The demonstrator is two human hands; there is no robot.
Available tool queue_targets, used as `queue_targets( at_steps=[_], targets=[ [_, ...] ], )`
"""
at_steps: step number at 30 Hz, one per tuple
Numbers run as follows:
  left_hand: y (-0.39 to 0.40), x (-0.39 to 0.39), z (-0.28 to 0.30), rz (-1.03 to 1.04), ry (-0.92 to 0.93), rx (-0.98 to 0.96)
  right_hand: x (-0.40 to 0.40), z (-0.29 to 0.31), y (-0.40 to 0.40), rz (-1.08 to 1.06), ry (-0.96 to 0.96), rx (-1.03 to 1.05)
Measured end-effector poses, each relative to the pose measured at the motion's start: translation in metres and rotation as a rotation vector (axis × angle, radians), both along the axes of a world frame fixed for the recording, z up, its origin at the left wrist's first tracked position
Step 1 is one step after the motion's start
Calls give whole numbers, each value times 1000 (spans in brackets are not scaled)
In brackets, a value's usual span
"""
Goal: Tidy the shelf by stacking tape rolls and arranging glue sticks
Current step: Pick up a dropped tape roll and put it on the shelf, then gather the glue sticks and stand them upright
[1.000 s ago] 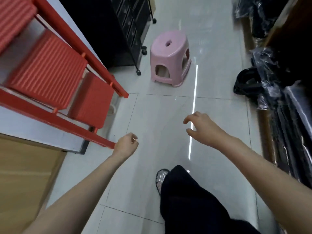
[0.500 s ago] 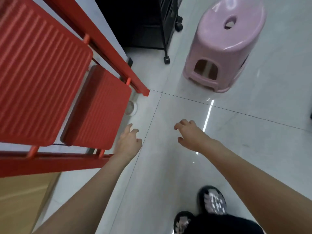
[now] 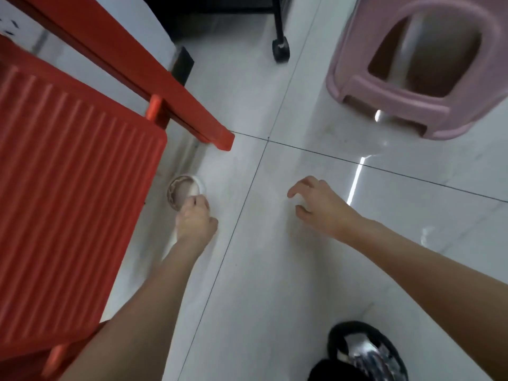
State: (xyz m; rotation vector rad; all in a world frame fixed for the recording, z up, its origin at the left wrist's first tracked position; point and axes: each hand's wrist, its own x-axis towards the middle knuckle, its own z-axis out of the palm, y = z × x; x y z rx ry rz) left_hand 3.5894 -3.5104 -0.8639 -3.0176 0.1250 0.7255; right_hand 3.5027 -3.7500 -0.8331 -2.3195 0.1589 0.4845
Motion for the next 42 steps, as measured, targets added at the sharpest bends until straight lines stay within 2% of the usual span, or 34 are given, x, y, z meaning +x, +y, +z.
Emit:
queue_targets(
  at_steps=[2, 4, 6, 12, 17, 20, 24, 27, 33, 38, 42],
  targets=[
    [-14, -28, 9, -114, -25, -18, -9, 2, -4, -26, 18, 47],
    [-36, -58, 34, -112, 79, -210, -25, 18, -12, -101, 41, 99],
    [-61, -85, 78, -66, 232, -398, -54, 50, -27, -278, 54, 176],
    [-142, -170, 277, -227, 515, -790, -196, 235, -88, -639, 21, 394],
    [-193, -265, 413, -273, 767, -1003, -310, 365, -121, -594, 97, 574],
    [-210, -329, 449, -321, 848, -1011, -385, 409, -126, -652, 60, 542],
    [-234, -400, 468, -521, 713, -903, -498, 475, -138, -786, -66, 285],
    [-256, -456, 506, -676, 556, -951, -581, 559, -132, -853, -159, 123],
    [-276, -604, 649, -799, 371, -1424, -752, 711, -34, -1083, -510, -21],
    [-246, -709, 764, -1100, 213, -1653, -848, 784, 50, -1235, -753, -270],
    [-223, -765, 814, -1242, 165, -1751, -894, 826, 92, -1264, -918, -299]
  ],
)
